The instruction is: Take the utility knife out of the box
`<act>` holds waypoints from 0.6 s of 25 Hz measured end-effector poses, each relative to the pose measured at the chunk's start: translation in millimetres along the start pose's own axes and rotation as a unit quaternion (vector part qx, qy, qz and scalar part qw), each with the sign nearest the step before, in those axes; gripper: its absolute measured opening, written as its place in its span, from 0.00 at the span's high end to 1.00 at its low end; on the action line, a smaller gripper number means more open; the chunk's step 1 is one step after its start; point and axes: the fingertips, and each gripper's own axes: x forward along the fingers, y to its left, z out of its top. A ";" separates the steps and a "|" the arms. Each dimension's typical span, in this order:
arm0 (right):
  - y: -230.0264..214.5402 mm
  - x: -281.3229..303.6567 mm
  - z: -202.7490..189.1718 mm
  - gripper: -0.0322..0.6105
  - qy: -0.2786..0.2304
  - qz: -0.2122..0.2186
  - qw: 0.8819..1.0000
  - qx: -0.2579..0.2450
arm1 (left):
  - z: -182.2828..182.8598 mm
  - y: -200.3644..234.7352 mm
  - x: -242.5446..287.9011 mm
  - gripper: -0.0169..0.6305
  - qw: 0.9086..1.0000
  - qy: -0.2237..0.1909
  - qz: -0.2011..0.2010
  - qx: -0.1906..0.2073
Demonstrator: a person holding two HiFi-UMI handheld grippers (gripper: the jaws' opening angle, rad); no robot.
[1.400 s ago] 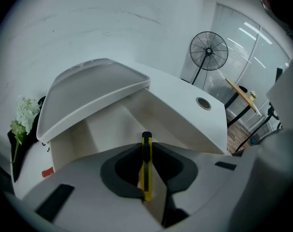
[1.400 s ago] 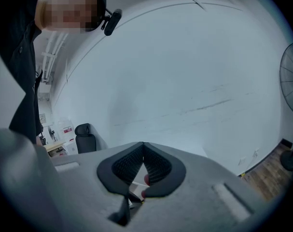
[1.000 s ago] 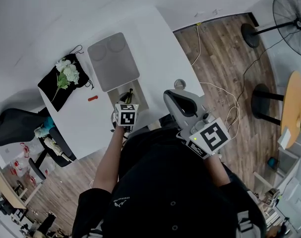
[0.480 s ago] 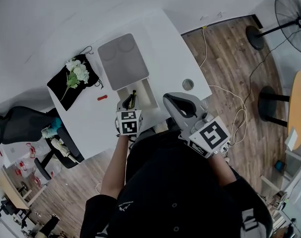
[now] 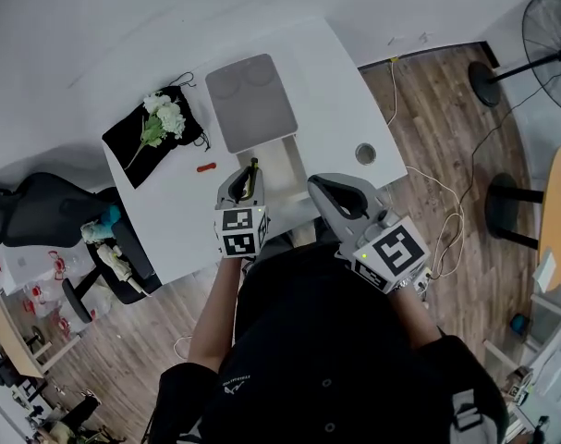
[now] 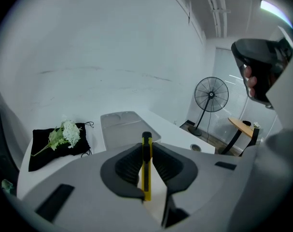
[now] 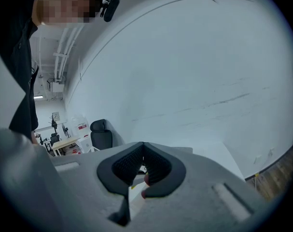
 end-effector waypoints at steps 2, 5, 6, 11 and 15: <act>6.6 0.8 -3.3 0.94 -0.001 -0.001 1.000 -0.001 | 8.2 1.8 -12.2 0.88 1.000 -0.019 -0.003 0.002; 15.8 4.5 -8.5 0.94 -0.003 -0.006 1.000 -0.002 | 18.6 8.7 -31.1 0.88 0.999 -0.047 -0.003 0.008; 19.0 5.5 -9.8 0.94 -0.003 -0.007 1.000 -0.003 | 21.5 11.0 -37.7 0.88 0.998 -0.056 -0.004 0.009; 31.5 10.6 -12.9 0.94 -0.006 -0.013 1.000 -0.007 | 34.2 21.2 -71.3 0.88 0.996 -0.091 -0.009 0.004; 38.4 16.0 -14.2 0.94 -0.008 -0.015 1.000 -0.008 | 42.4 26.5 -97.9 0.88 0.993 -0.115 -0.019 0.010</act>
